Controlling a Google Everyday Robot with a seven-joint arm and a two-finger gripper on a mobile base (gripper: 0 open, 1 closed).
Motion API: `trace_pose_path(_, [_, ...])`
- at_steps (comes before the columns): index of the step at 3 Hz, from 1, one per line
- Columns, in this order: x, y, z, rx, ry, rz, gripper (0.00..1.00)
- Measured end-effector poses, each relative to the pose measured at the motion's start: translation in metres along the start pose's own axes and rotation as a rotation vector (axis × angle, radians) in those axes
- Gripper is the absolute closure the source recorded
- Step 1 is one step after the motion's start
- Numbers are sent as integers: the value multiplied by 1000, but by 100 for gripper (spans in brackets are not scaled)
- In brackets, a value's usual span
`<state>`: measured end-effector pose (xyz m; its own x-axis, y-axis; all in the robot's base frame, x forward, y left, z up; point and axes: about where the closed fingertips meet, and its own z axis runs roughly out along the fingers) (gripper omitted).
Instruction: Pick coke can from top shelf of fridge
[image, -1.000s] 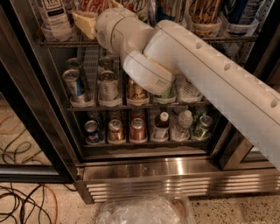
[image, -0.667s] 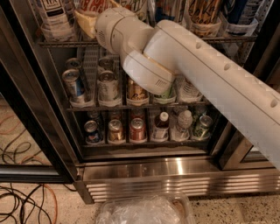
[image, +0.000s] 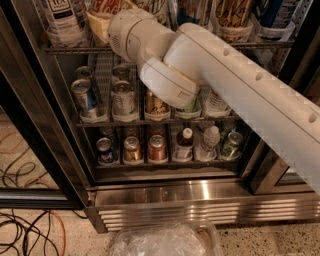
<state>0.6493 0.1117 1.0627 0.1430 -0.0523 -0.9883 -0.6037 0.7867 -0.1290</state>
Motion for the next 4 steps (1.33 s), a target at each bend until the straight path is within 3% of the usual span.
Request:
trace_pose_path(2, [-6, -1, -1, 3, -13, -14, 100])
trace_pose_path(4, [-30, 0, -13, 7, -77, -82, 100])
